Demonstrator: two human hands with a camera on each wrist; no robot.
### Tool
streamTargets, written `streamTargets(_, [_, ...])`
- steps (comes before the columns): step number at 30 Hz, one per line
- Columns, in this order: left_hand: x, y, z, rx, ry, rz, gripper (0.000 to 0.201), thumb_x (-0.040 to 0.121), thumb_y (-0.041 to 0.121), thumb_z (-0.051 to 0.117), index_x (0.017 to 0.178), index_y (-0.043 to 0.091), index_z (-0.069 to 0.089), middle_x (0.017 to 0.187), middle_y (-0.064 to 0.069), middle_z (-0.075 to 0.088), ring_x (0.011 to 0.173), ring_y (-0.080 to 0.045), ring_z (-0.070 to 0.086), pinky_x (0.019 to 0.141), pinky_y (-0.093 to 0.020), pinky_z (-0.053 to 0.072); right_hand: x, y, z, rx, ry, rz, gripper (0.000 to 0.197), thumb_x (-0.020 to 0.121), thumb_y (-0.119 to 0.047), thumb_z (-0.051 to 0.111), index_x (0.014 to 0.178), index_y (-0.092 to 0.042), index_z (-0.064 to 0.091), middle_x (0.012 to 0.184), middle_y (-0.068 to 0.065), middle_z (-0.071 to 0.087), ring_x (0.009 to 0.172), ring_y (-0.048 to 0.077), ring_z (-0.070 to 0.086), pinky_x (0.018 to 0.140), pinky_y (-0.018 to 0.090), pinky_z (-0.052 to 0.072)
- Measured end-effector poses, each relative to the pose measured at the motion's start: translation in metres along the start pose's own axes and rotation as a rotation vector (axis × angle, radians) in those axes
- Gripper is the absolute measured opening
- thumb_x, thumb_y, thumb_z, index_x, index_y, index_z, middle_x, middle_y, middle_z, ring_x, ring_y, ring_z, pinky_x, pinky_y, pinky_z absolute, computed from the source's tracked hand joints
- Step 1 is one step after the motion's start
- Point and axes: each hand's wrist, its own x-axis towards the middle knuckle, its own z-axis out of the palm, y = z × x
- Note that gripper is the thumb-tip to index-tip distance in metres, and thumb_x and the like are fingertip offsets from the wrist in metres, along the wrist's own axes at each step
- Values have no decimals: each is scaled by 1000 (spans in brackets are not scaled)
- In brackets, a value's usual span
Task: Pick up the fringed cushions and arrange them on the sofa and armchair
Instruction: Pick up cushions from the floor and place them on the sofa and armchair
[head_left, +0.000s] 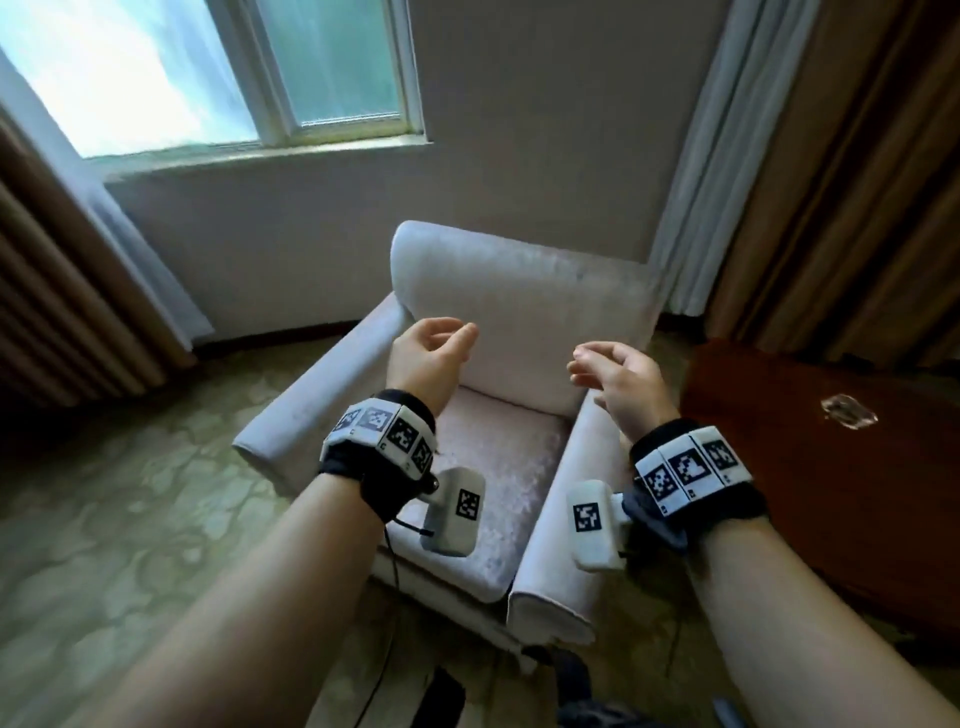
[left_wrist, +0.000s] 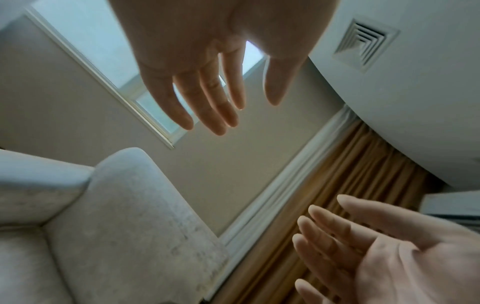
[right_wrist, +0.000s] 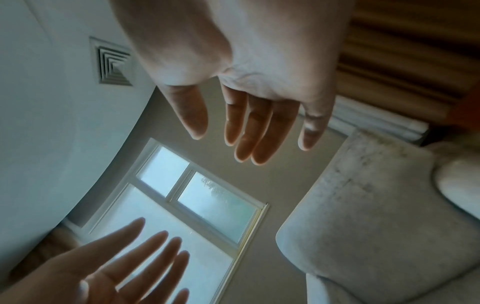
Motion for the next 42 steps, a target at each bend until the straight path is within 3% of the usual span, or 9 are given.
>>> streamTargets(4, [31,-12,-68,5,75,-7,14,94,18,67,103,7,67,85,-6,67,69,-9,62,55,-9,46,15,-10,82,-12,-87,-19,14,96,-10,58,84,-16,62,83,6,64,71,12,58,47,3,40])
streamTargets(11, [107,-24,-189,-74,145,-14,15,92,21,69,102,11,67,99,-12,71,87,-19,67,79,-27,47,40,-32,226,-57,-156,-43,15,96,-12,59,83,-17,62,88,9,65,72,13,59,47,3,42])
streamTargets(14, [134,-26,-243,-87,202,-15,14,93,21,69,102,11,67,89,-4,68,73,-13,64,73,-27,47,50,-43,290,-65,-205,-51,15,96,-12,59,83,-17,62,85,7,65,72,13,59,47,3,42])
streamTargets(18, [169,-33,-312,-79,316,-30,13,93,22,68,101,12,67,92,-5,68,72,-13,62,61,-21,45,68,-50,374,-56,-300,-41,15,97,-10,58,83,-15,60,83,8,62,70,13,58,46,4,42])
streamTargets(24, [218,-71,-418,-43,508,-67,11,93,20,67,100,12,68,95,-8,69,86,-18,65,64,-21,45,103,-33,509,-74,-486,-3,13,96,-10,59,85,-14,61,82,6,63,71,11,59,47,4,42])
streamTargets(30, [256,-91,-548,16,782,-137,12,93,20,67,102,12,67,94,-5,67,83,-17,62,69,-24,45,124,-19,675,-83,-765,23,10,96,-9,59,87,-13,63,84,7,64,71,11,59,47,5,42])
streamTargets(34, [240,-100,-647,57,1027,-191,11,93,24,67,100,16,68,86,3,68,78,-12,64,68,-24,46,98,-23,797,-115,-1015,9,16,95,-11,60,81,-18,63,82,5,66,70,9,59,50,6,43])
streamTargets(38, [182,-122,-730,48,1302,-271,9,92,22,66,98,15,68,77,5,66,71,-9,61,66,-24,45,27,-11,900,-214,-1277,-28,17,93,-15,62,78,-21,65,88,10,67,77,18,58,61,19,42])
streamTargets(42, [110,-145,-804,-3,1553,-325,11,91,24,67,98,16,68,78,7,68,76,-11,64,71,-23,47,-69,5,988,-285,-1520,-80,16,95,-17,61,79,-20,65,82,5,65,78,16,59,59,14,44])
